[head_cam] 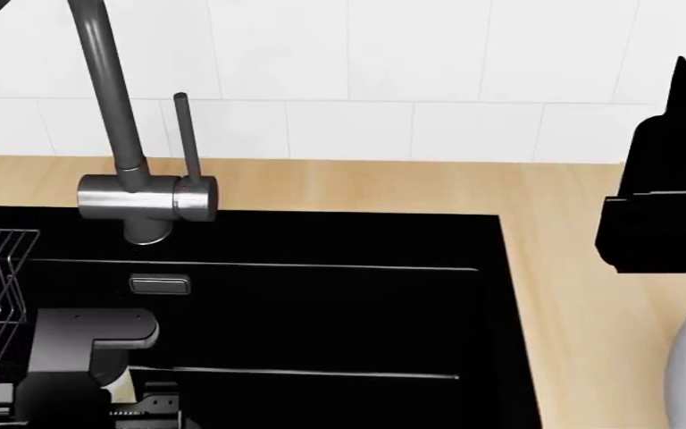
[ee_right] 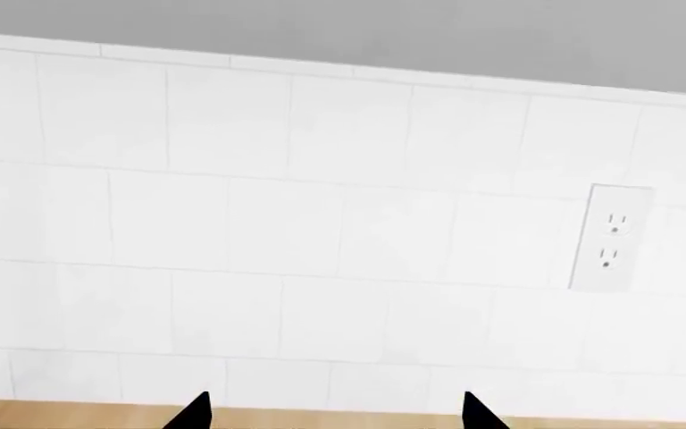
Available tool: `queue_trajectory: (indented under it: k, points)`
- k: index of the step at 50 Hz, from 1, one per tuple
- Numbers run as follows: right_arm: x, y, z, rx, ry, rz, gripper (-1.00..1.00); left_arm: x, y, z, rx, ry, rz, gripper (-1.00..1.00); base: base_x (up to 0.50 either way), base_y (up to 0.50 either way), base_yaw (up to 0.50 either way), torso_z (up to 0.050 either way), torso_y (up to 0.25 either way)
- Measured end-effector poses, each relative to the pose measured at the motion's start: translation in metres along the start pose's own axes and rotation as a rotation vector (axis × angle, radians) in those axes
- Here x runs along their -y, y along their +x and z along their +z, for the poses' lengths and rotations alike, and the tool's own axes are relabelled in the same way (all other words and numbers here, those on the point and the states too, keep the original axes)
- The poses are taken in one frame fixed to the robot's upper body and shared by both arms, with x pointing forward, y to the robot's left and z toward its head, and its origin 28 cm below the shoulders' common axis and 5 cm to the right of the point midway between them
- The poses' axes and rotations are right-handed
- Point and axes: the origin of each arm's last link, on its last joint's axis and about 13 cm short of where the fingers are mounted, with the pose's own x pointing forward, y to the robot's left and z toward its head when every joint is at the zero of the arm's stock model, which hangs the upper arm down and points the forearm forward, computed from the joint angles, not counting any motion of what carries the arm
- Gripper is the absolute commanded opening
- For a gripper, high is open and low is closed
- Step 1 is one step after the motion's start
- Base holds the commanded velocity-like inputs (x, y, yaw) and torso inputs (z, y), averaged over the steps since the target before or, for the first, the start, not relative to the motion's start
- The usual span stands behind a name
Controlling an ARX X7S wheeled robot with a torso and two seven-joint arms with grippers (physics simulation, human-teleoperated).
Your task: Pick the cup and bowl from the sink and place them on the counter for drying.
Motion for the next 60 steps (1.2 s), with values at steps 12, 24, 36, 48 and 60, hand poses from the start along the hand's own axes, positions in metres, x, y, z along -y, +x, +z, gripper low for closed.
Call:
queue_trajectory:
  k: [12, 24, 36, 48, 60]
  points:
    - [-0.001, 0.001, -0.004, -0.007, 0.008, 0.004, 1.00, -0.004, 0.018, 0.000, -0.007, -0.019, 0.007, 1.00, 0.00, 0.00, 0.00, 0.000, 0.000]
    - [-0.001, 0.001, -0.007, -0.013, 0.017, 0.005, 1.00, -0.008, 0.033, -0.002, -0.011, -0.010, 0.014, 1.00, 0.00, 0.00, 0.00, 0.000, 0.000]
    - [-0.002, 0.001, -0.009, -0.017, 0.024, 0.007, 1.00, -0.007, 0.042, -0.004, -0.010, 0.025, -0.006, 1.00, 0.00, 0.00, 0.00, 0.000, 0.000]
    - [-0.002, 0.001, -0.010, -0.021, 0.028, 0.009, 1.00, -0.003, 0.047, 0.001, 0.015, 0.054, -0.025, -1.00, 0.00, 0.00, 0.00, 0.000, 0.000]
    - [-0.003, 0.001, -0.014, -0.026, 0.036, 0.014, 1.00, 0.001, 0.047, 0.005, 0.039, 0.072, -0.002, -1.00, 0.00, 0.00, 0.00, 0.000, 0.000]
